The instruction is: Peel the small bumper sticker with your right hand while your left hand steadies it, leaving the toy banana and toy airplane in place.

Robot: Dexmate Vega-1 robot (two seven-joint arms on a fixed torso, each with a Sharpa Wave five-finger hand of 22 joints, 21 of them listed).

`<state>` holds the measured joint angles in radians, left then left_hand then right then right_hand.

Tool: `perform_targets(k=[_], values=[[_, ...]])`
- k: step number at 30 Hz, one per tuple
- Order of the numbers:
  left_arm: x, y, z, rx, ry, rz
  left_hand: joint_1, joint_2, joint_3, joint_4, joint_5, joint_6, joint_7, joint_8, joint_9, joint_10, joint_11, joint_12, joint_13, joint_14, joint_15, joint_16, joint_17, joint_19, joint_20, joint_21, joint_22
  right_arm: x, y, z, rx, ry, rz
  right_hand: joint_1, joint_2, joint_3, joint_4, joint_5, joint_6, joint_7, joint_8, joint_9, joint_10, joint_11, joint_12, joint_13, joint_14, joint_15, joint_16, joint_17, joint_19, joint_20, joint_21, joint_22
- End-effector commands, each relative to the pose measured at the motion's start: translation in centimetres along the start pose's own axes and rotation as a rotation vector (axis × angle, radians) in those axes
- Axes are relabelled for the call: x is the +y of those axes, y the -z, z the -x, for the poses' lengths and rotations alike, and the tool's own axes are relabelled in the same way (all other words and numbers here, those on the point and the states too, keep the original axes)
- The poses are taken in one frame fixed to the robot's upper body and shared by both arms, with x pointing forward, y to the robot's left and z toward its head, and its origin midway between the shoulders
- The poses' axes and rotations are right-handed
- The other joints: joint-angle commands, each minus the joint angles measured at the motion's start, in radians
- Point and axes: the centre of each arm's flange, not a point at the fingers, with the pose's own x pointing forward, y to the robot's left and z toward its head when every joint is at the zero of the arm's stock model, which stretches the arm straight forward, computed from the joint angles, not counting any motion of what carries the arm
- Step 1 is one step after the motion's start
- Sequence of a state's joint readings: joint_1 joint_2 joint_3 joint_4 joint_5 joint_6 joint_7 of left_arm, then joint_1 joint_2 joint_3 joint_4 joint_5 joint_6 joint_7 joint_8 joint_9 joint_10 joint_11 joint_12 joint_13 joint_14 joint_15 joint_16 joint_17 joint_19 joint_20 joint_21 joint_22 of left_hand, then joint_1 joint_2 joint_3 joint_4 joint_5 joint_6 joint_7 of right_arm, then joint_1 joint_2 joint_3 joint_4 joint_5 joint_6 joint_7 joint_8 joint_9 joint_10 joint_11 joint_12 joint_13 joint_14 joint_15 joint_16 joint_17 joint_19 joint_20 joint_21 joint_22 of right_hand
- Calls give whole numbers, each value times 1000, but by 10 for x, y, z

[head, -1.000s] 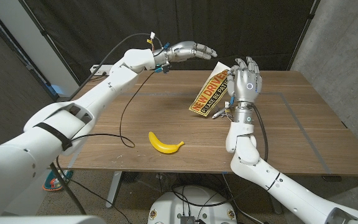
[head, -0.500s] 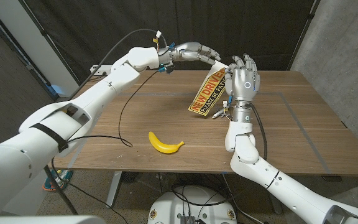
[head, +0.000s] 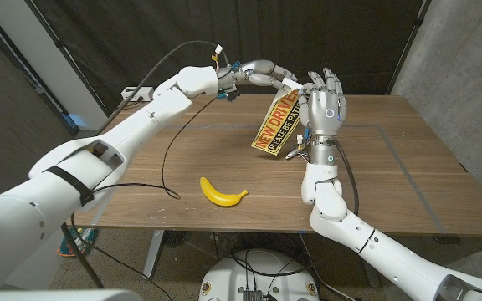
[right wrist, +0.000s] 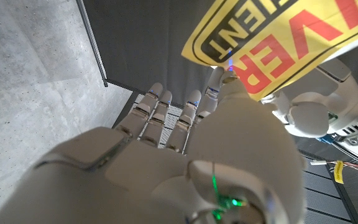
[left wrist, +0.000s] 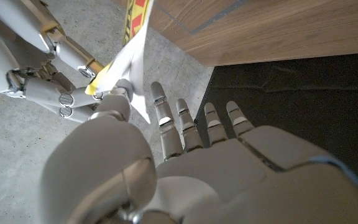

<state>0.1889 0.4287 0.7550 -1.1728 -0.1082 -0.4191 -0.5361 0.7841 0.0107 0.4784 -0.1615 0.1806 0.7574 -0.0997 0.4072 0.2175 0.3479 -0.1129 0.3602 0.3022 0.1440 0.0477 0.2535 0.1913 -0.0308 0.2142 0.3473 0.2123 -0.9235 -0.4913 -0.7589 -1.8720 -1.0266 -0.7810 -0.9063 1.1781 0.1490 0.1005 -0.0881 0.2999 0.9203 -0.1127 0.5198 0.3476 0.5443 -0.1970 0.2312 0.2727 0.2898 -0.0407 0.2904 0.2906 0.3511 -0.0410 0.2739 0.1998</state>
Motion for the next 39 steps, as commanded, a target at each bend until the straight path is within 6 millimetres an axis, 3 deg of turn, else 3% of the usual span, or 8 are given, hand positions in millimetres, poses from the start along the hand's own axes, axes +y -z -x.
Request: perform_targets(k=[1, 7, 12, 16, 23, 26, 32, 39], values=[[-8, 8, -4, -65, -89, 136, 77, 44, 15, -8, -2, 146, -3, 30, -12, 73, -27, 18, 8, 51, -31, 16, -1, 46, 2, 18, 4, -2, -4, 0, -9, 7, 1, 5, 7, -4, -1, 1, 28, -21, 7, 0, 6, -2, -1, 3, -8, -180, 9, 4, 2, -31, 7, 3], [-7, 10, -1, -60, -122, 148, 122, 68, 11, -7, -5, 222, 9, 50, -9, 126, -51, 28, 15, 94, -58, 28, -3, 82, 1, 31, 3, 0, -4, 0, -5, 0, 2, 6, 8, -7, -1, 1, 29, -19, 7, -4, 8, 0, -2, 2, -8, -180, 10, 7, 2, -30, 8, 3], [-7, 13, -1, -69, -125, 166, 115, 121, -1, 19, -9, 202, 62, 53, 18, 131, -41, 24, 27, 89, -63, 28, 3, 94, 3, 36, 4, 4, -4, 0, 3, -7, 2, 7, 8, -8, -1, 1, 30, -18, 7, -7, 10, 3, -3, 2, -6, -179, 11, 8, 4, -26, 9, 3], [-6, 13, 0, -60, -152, 165, 141, 126, -1, 1, -9, 229, 86, 66, 25, 150, -54, 27, 34, 100, -88, 29, -1, 107, 1, 43, 4, 7, -4, -1, 5, -17, -2, 8, 7, -6, -2, 3, 29, -4, 7, -13, 7, 26, -7, 0, 4, -170, 12, 8, 20, 9, 17, 2], [-5, 16, -1, -59, -156, 174, 173, 121, 0, -14, -3, 253, 121, 80, 39, 166, -64, 27, 40, 105, -100, 26, -5, 115, 0, 48, 4, 10, -5, -4, 2, -45, -4, -27, -53, -35, -4, 27, -216, -10, -118, -69, -44, 60, -32, -11, 10, -134, -15, -10, 23, 53, 18, -3], [-5, 16, -2, -50, -150, 167, 182, 119, 0, -16, -1, 259, 128, 83, 44, 171, -63, 27, 41, 103, -102, 24, -6, 115, 0, 48, 4, 11, -6, -6, 0, -60, -4, -40, -58, -42, -1, 38, -300, -39, -170, -90, -62, 57, -32, -13, 4, -128, -24, -13, 19, 57, 16, -4], [-4, 18, -3, -34, -137, 156, 197, 117, -1, -18, 3, 266, 141, 86, 49, 178, -65, 27, 44, 104, -106, 22, -6, 111, 0, 48, 4, 14, -8, -11, -9, -72, -14, -65, -67, -57, 9, 44, -309, -48, -191, -105, -82, 55, -33, -15, -6, -123, -32, -14, 11, 60, 11, -4], [-4, 18, -5, -15, -114, 125, 207, 112, -4, -18, 6, 279, 142, 85, 45, 180, -68, 25, 47, 98, -109, 17, -7, 107, 0, 47, 3, 17, -7, -17, -13, -56, -23, -70, -62, -60, 11, 55, -423, -52, -260, -125, -108, 58, -33, -18, -7, -120, -37, -15, 10, 63, 9, -4]])
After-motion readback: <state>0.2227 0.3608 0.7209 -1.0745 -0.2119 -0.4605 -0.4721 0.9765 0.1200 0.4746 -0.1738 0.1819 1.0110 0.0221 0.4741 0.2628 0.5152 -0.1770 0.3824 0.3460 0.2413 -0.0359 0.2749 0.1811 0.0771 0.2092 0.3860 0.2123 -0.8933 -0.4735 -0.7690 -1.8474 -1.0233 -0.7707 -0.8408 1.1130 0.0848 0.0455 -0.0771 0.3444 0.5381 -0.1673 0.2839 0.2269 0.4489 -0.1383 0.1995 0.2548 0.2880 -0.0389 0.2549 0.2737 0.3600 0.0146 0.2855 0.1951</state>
